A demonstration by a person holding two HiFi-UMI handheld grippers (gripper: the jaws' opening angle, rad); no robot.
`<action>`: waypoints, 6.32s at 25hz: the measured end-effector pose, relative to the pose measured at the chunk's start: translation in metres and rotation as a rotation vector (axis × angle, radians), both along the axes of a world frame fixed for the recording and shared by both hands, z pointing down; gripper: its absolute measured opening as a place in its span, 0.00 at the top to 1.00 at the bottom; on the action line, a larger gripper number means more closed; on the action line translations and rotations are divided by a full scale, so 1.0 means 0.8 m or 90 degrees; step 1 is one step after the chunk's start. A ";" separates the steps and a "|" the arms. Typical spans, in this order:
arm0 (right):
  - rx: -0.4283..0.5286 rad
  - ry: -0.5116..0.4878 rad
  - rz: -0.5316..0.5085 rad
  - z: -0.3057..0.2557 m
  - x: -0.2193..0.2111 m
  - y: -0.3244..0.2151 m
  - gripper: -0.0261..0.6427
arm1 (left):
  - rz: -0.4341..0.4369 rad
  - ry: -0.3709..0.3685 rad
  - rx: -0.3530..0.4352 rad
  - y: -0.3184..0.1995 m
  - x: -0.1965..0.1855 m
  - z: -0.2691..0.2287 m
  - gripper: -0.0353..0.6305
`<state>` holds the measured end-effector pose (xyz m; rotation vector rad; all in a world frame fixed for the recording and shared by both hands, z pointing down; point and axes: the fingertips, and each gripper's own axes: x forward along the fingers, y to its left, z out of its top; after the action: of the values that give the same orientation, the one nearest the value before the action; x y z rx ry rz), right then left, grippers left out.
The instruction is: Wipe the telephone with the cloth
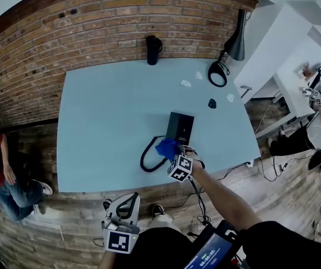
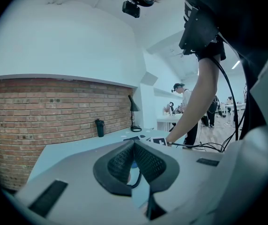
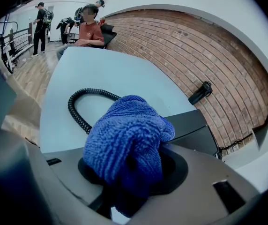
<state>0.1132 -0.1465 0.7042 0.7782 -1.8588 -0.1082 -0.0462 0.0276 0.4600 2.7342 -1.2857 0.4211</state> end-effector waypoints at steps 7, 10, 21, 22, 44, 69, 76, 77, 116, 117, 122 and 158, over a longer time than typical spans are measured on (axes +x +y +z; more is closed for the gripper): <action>0.003 0.000 -0.009 0.003 -0.002 0.007 0.66 | -0.002 0.005 -0.001 -0.004 0.005 0.001 0.93; 0.004 0.000 -0.010 0.003 -0.003 0.008 0.66 | -0.002 0.006 0.001 -0.005 0.006 0.000 0.93; -0.046 -0.011 -0.025 0.026 -0.014 0.044 0.66 | -0.005 0.005 0.003 -0.006 0.008 0.001 0.93; -0.062 -0.032 -0.006 0.030 -0.015 0.049 0.69 | -0.006 0.004 0.005 -0.006 0.008 0.000 0.93; -0.006 0.127 -0.035 -0.109 0.121 -0.190 0.66 | -0.041 0.006 -0.006 -0.018 0.003 0.000 0.93; -0.012 0.102 0.007 -0.080 0.110 -0.162 0.68 | -0.019 0.012 -0.001 -0.021 0.015 0.007 0.93; 0.013 0.124 0.020 -0.080 0.108 -0.158 0.69 | -0.009 0.017 0.000 -0.031 0.021 0.005 0.93; 0.016 0.126 0.020 -0.079 0.107 -0.157 0.69 | -0.005 0.019 0.005 -0.034 0.023 0.004 0.93; -0.037 0.051 0.004 -0.014 0.049 -0.028 0.68 | 0.042 0.021 0.004 -0.030 0.052 0.009 0.93; -0.039 0.048 0.003 -0.011 0.046 -0.023 0.68 | 0.043 0.019 0.005 -0.030 0.052 0.010 0.93; -0.046 0.041 -0.004 -0.001 0.037 -0.005 0.68 | 0.048 0.020 0.006 -0.026 0.053 0.011 0.93; -0.009 0.035 -0.019 -0.135 0.106 -0.134 0.67 | 0.020 0.009 0.001 0.004 0.023 0.013 0.93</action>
<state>0.1978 -0.2541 0.5964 0.7312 -1.8170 -0.1334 -0.0276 0.0306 0.4702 2.7562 -1.2419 0.4036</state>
